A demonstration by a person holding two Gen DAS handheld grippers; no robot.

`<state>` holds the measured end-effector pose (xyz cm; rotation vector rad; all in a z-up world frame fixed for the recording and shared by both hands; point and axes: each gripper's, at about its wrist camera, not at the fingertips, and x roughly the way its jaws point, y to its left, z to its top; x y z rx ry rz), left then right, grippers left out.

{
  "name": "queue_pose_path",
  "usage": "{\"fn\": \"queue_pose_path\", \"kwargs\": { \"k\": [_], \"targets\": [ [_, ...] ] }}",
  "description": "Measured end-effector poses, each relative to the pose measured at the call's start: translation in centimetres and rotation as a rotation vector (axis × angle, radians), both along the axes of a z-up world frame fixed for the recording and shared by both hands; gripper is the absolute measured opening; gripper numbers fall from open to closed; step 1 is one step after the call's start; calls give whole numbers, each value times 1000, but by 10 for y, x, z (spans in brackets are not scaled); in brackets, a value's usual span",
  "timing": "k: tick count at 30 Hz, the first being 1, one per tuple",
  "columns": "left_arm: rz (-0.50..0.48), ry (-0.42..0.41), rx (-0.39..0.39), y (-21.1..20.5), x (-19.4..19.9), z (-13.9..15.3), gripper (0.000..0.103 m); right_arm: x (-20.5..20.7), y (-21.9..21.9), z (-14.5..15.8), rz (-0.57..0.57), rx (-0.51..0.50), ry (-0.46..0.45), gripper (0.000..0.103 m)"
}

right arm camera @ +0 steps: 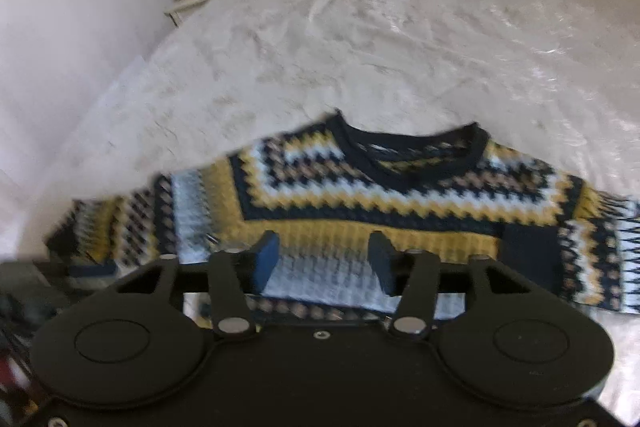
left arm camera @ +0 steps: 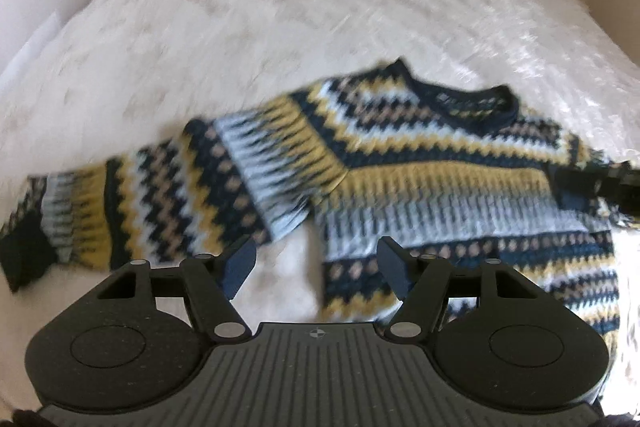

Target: Fold small clothes

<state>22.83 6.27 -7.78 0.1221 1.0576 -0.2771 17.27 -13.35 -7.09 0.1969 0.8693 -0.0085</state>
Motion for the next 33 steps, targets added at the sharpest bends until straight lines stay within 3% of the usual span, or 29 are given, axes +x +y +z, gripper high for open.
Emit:
{"fn": "queue_pose_path", "kwargs": {
  "k": [5,7,11,12,16,17,19,22,26,29,33],
  "targets": [
    [-44,-59,-32,-35,-1,14,66,-25,-20,-1,-88,-70,-37,73],
    [-41,-92,-3,-51,-2,18,66,-34,-29,1,-127,-111,-75,80],
    [-38,-196,127,-93,-3,29,66,-58,-45,14,-221,-202,-213,96],
    [-48,-214,143,-102,-4,30,66,-65,-49,18,-269,-254,-256,103],
    [-119,-178,114,-138,0,25,66,-76,-56,16,-420,-506,-351,102],
    [-135,-156,105,-148,2,21,66,-74,-62,15,-404,-505,-331,102],
    [-165,-124,72,-166,3,12,64,-70,-86,13,-345,-386,-249,102],
    [-191,-60,35,-194,6,-4,61,-73,-120,7,-338,-202,-218,102],
    [-237,16,8,-233,10,-35,57,-76,-150,-6,-356,-148,-164,102],
    [-268,83,-12,-257,14,-57,49,-79,-167,-18,-343,-118,-121,102],
    [-282,148,-26,-282,18,-81,48,-86,-180,-34,-316,-64,-78,102]
  ]
}}
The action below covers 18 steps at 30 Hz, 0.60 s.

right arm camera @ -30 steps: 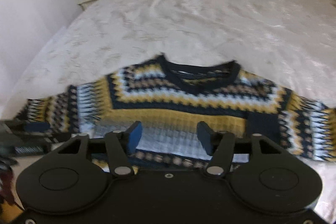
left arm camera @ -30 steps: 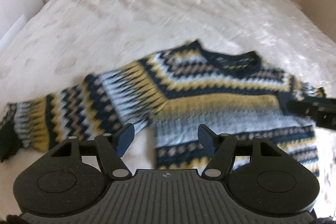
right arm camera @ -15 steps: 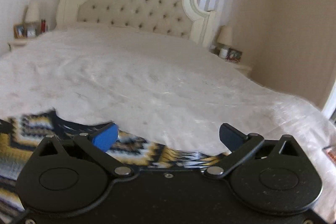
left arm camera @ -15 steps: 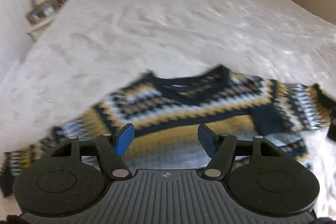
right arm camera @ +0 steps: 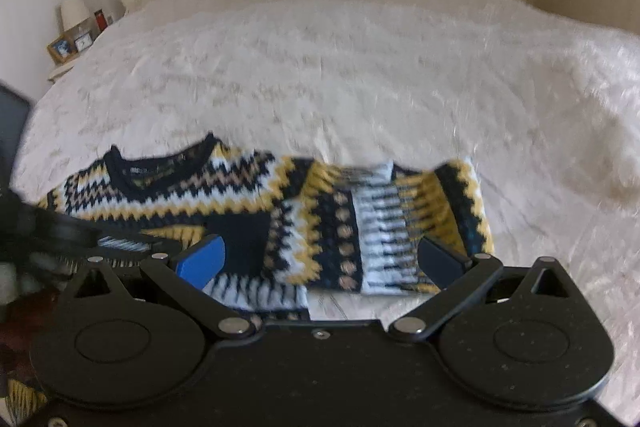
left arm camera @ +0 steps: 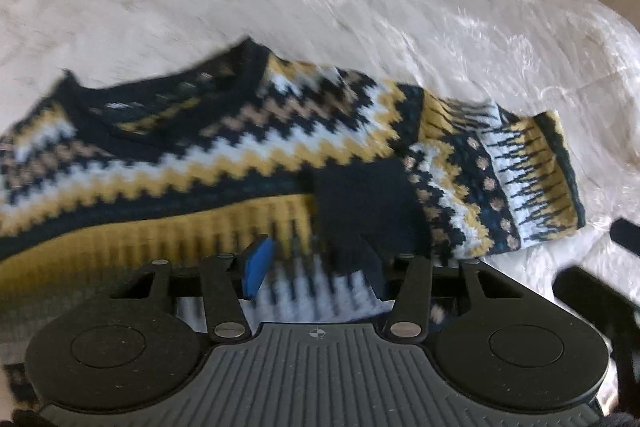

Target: Fold small clothes

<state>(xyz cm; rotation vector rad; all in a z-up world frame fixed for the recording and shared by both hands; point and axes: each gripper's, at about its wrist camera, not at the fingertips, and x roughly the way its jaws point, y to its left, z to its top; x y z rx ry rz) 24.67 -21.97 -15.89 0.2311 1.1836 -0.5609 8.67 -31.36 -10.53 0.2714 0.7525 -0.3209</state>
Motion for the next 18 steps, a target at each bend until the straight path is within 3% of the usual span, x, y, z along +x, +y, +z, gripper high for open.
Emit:
{"fn": "queue_pose_path", "kwargs": {
  "k": [6,8,10,13,18],
  "targets": [
    [8,50,-21,-16,7,-20,48,-6,-11,-11,11,58,19,102],
    [20,63,-67,-15,8,-20,37,-7,-12,-12,17,74,23,102],
    [29,64,-104,-14,9,-18,16,-6,-14,-14,19,91,28,102],
    [27,64,-130,-10,5,-12,10,-8,-14,-17,11,106,36,102],
    [12,13,-157,7,-1,22,9,-11,-11,-20,-12,131,57,102]
  ]
}}
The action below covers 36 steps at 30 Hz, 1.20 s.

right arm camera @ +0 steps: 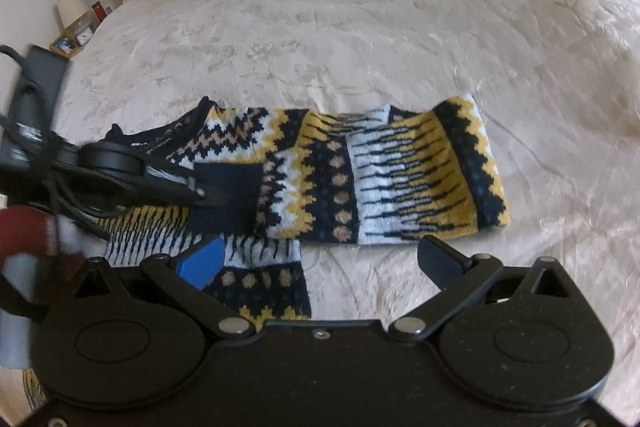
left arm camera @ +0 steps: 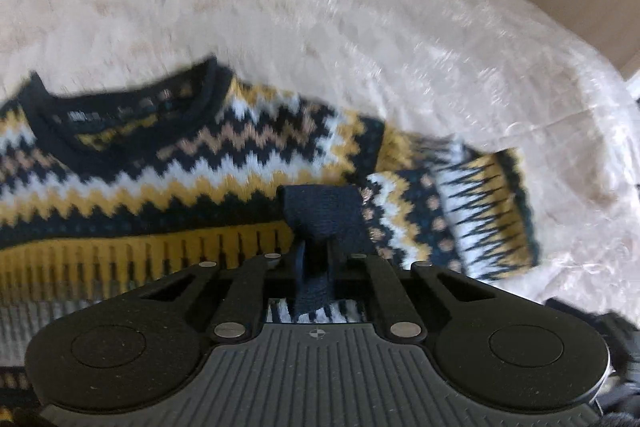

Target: Fold small clothes

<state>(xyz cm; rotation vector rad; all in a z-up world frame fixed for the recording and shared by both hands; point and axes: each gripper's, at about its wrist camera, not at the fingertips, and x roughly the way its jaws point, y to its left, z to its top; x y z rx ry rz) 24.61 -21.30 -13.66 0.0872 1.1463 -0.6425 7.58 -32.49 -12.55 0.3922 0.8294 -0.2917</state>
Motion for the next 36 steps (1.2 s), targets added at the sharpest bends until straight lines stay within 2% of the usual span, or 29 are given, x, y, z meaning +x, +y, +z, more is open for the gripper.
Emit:
{"fn": "queue_pose_path", "kwargs": {
  "k": [4,9,15,18,23,32,36],
  "targets": [
    [-4,-84,-51,19,-5,46,9,-2,7,-2,-17,27,17,102],
    [48,-148,-144,68,7,102,9,-2,23,-3,-36,51,25,102],
    [146,-209,-141,141,20,135,9,4,44,-3,-80,89,25,102],
    [211,-219,-97,176,28,134,9,8,52,-4,-91,115,32,102],
    [317,-168,-44,213,42,113,9,16,61,-1,-86,102,43,102],
    [436,-78,32,265,52,72,9,31,58,4,-90,67,56,102],
    [447,-43,71,278,53,57,9,40,45,5,-106,60,57,102]
  ]
}}
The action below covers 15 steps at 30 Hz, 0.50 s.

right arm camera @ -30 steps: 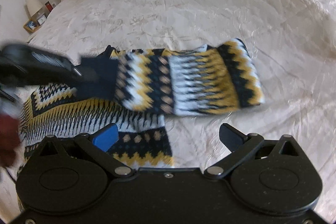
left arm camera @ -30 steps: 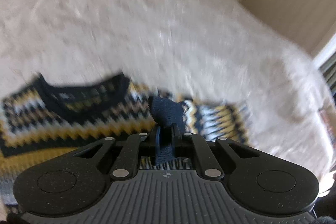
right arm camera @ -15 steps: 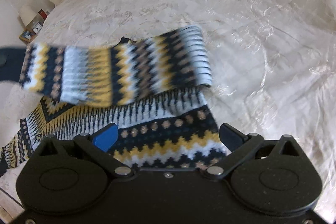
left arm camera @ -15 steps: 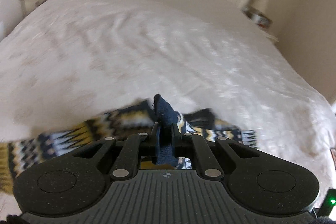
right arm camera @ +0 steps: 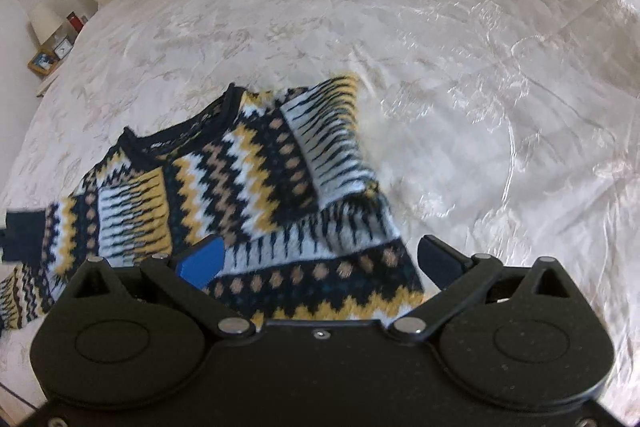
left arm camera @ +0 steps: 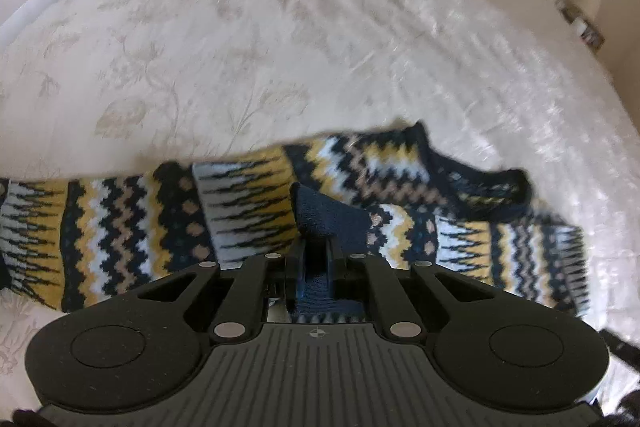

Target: Fold small clothes

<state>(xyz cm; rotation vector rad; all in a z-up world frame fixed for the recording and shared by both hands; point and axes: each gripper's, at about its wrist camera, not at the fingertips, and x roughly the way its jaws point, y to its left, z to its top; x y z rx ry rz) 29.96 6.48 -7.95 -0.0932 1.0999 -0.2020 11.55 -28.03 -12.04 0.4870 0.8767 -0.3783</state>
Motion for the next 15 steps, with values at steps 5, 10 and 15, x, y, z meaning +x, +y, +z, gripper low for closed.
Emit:
{"fn": "queue_pose_path", "kwargs": {
  "k": [5,10,15],
  "targets": [
    [20,27,56,3,8,-17,9,15,-21,-1,-25,16,-6,102],
    [16,82,89,-3,21,-35,10,37,-55,-6,-49,56,-8,93],
    [10,116,134,-9,26,-53,10,65,-78,-21,-30,104,21,79]
  ]
}}
